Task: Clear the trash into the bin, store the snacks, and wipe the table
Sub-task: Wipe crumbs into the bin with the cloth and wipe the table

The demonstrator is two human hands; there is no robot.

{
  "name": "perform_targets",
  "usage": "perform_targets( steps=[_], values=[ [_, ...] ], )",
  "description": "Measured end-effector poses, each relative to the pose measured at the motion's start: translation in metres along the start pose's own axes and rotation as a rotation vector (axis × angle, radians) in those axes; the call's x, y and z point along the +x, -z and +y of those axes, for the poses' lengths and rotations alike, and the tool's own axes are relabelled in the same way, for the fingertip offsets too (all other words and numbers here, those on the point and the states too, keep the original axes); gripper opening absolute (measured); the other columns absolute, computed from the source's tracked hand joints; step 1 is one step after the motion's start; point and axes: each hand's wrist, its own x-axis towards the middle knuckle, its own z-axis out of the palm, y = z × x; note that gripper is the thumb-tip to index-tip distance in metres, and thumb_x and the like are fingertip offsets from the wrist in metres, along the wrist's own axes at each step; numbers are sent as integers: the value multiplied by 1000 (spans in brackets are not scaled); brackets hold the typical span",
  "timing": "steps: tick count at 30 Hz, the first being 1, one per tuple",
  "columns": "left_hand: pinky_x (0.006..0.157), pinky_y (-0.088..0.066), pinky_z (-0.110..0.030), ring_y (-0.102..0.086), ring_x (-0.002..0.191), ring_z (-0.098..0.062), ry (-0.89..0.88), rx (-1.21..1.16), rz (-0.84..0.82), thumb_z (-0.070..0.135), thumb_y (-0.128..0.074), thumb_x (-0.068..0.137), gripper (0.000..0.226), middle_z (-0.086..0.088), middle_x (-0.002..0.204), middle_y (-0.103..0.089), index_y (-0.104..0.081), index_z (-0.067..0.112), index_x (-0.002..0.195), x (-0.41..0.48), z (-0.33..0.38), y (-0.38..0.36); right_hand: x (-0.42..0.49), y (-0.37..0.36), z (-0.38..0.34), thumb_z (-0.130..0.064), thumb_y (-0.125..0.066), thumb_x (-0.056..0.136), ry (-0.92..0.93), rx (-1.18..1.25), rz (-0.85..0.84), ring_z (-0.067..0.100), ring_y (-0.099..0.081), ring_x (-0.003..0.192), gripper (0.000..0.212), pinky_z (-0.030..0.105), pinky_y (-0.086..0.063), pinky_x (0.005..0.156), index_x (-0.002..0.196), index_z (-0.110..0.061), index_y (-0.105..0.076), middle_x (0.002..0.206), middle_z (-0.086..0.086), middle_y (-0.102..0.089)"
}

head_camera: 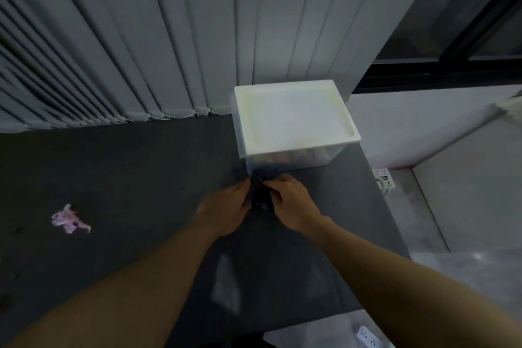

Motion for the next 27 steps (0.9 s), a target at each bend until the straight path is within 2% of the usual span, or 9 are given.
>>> perform_targets(
  steps=[2,5,9,14,17,20,23,25,27],
  values=[
    [106,-43,-41,-47,133,-30,49,15,25,37,-41,103,62,-8,154,-42,-17,19,158,-20,-22,12,12,-9,-28,-10,-46,101,53,16,-15,33,-54,114,37,32,-40,96,135,-16,-61,127,13,-57],
    [98,-45,-40,-51,125,-31,152,21,16,37,-35,106,63,-12,145,-50,-8,20,160,-50,-57,31,29,-25,-73,-11,-45,104,128,39,-67,30,-52,118,37,24,-35,96,138,-14,-58,132,12,-54],
    [99,-45,-42,-52,127,-31,247,-18,94,37,-37,105,60,-9,145,-51,-16,17,158,-94,-107,46,51,-55,-129,-15,-48,104,236,49,-139,28,-53,121,35,25,-38,100,137,-15,-59,137,10,-53],
    [103,-43,-41,-52,127,-35,346,-66,120,31,-45,100,65,-11,149,-48,-18,15,157,-148,-168,48,64,-99,-197,-18,-47,105,304,105,-221,24,-53,122,35,17,-35,100,137,-14,-59,137,10,-51],
    [99,-43,-41,-52,125,-36,395,-78,105,30,-46,99,65,-11,149,-47,-20,14,156,-177,-197,42,66,-130,-228,-15,-47,104,349,112,-271,27,-54,118,34,25,-41,99,136,-10,-59,134,13,-53],
    [113,-30,-37,-39,141,-33,397,0,67,37,-32,100,65,-14,159,-33,-17,10,158,-194,-220,29,68,-159,-239,-13,-47,103,354,25,-295,28,-54,113,33,28,-42,93,133,-7,-61,127,13,-53],
    [122,-15,-37,-12,153,-24,388,77,-64,36,-30,105,63,-7,167,-8,-4,18,160,-200,-237,14,68,-181,-233,-19,-48,102,288,-167,-331,30,-35,136,38,36,-42,103,139,-12,-54,149,11,-35],
    [123,-15,-42,-6,154,-25,369,98,-138,38,-29,105,61,-6,168,-2,-5,22,160,-200,-243,6,67,-189,-228,-26,-45,104,246,-330,-425,28,-9,151,49,45,-36,112,152,-19,-35,165,4,-7],
    [123,-15,-44,-3,154,-26,369,94,-202,39,-28,105,61,-6,168,3,-5,23,160,-201,-246,1,65,-193,-226,-30,-42,105,235,-438,-470,25,3,153,59,48,-31,115,158,-25,-17,167,-1,8]
  ],
)
